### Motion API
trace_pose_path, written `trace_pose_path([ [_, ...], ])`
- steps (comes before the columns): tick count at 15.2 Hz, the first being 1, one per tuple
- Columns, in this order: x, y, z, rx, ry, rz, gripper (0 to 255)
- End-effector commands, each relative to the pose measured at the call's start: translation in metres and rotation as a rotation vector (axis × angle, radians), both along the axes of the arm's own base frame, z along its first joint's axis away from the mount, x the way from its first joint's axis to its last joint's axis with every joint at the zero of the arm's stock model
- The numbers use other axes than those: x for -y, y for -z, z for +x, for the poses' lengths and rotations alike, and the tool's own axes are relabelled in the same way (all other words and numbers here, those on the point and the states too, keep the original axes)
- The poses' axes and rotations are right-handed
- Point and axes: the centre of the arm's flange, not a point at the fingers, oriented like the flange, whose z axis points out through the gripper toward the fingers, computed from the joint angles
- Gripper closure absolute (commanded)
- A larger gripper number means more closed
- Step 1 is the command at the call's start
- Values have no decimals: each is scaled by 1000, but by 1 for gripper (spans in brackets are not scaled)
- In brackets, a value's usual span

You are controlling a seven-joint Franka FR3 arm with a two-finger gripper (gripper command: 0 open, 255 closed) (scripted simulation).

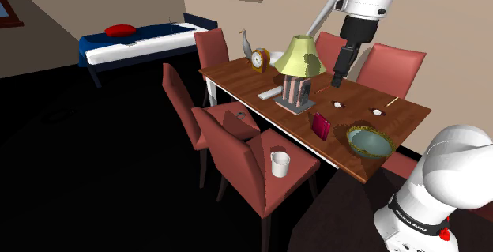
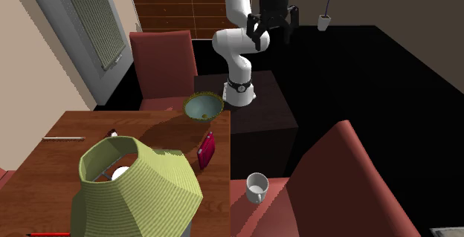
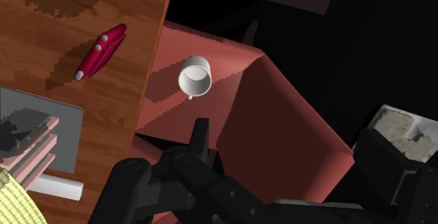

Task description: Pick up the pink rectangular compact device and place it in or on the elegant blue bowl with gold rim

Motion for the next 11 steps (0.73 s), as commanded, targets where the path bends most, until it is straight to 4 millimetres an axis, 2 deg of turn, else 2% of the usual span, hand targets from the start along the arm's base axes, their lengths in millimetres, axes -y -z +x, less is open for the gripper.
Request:
trace_pose_path([
  [1,0,0,0,0,0,0,0],
  [11,73,105,29,-23,40,-16,0],
])
